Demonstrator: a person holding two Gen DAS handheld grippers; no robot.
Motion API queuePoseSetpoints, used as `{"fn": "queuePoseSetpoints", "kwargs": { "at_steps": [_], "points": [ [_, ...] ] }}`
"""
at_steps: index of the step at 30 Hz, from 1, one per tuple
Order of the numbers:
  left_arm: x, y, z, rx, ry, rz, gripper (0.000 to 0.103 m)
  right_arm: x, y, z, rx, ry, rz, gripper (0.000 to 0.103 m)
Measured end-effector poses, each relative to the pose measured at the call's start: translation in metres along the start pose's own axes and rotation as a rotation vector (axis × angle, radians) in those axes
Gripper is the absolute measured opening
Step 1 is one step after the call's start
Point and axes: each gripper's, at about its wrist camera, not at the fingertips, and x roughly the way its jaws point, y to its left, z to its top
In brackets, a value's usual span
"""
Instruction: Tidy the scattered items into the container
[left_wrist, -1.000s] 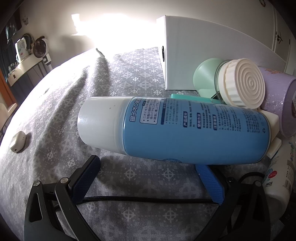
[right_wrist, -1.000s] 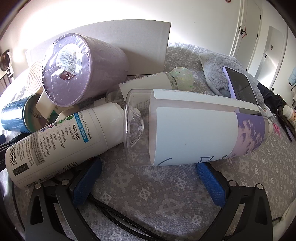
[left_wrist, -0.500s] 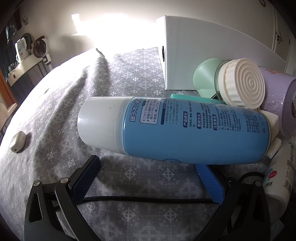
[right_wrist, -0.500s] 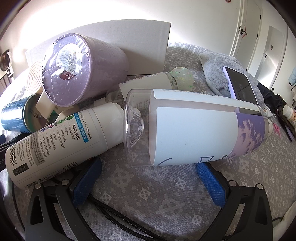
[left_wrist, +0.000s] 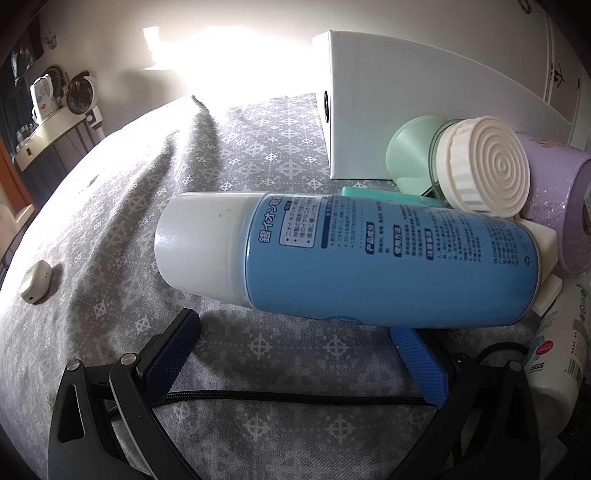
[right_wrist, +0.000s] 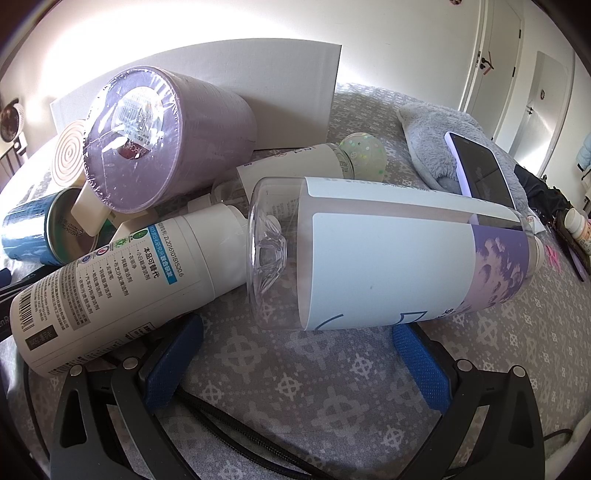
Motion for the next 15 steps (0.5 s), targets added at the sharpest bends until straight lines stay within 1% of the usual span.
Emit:
{"fn": "queuePoseSetpoints", "kwargs": {
  "at_steps": [15],
  "points": [
    [0.0012,0.001,-0.0003,0.0,0.003,0.001,0.103,-0.0004,0.0,0.0001,0.0,0.0,0.0,0.103]
  ]
}}
